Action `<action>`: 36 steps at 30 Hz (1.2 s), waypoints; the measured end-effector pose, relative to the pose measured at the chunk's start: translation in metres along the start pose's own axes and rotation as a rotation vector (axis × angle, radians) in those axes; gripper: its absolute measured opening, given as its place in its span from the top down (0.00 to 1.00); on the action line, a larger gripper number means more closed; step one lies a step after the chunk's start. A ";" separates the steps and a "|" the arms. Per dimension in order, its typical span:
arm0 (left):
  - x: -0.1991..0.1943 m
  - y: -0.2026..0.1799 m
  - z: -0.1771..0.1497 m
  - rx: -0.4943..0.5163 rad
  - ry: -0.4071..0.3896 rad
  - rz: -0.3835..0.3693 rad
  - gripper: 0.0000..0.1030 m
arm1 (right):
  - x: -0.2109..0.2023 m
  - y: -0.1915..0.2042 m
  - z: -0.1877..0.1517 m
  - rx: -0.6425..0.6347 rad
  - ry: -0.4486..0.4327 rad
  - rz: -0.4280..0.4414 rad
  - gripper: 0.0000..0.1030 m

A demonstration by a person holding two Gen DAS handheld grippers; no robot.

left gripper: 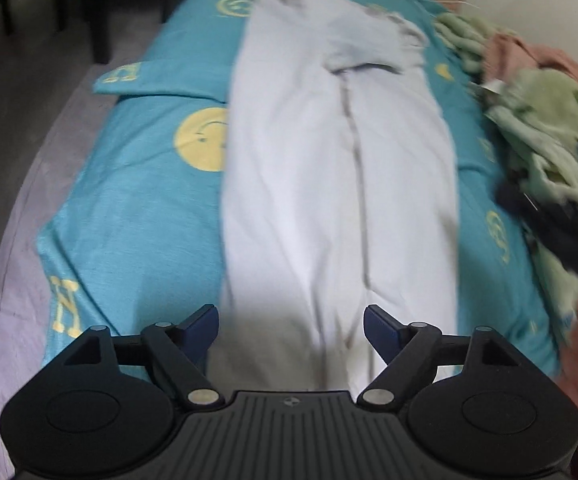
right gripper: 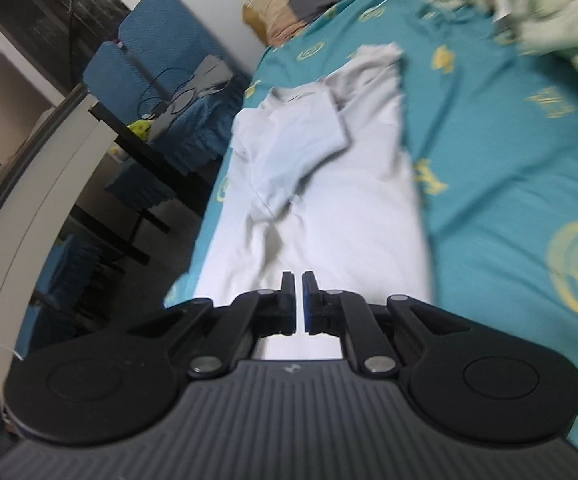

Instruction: Fold clothes

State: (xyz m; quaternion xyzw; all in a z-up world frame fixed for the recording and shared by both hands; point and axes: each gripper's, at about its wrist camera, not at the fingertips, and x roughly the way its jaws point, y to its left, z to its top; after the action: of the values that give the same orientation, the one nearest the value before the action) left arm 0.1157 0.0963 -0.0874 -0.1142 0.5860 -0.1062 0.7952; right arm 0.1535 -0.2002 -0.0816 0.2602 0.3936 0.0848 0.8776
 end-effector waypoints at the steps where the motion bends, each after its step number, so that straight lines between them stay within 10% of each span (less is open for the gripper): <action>1: 0.006 0.002 0.002 0.002 0.003 0.019 0.20 | -0.011 -0.002 -0.005 0.005 0.001 -0.014 0.92; 4: 0.025 0.012 0.006 -0.006 0.015 0.054 0.18 | -0.044 -0.008 -0.018 0.021 0.003 -0.054 0.86; 8: 0.048 0.025 0.007 -0.048 0.051 0.021 0.12 | -0.059 -0.019 -0.040 0.035 0.027 -0.078 0.23; 21: 0.057 0.009 -0.009 0.045 0.074 0.036 0.04 | -0.021 -0.058 -0.063 0.216 0.257 -0.105 0.24; 36: 0.065 -0.034 -0.034 0.319 0.233 -0.002 0.06 | -0.012 -0.023 -0.091 0.072 0.420 0.023 0.23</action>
State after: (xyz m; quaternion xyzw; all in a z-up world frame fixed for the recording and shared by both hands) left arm 0.1013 0.0419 -0.1460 0.0257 0.6496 -0.2111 0.7299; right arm 0.0770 -0.1886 -0.1365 0.2723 0.5675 0.1330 0.7656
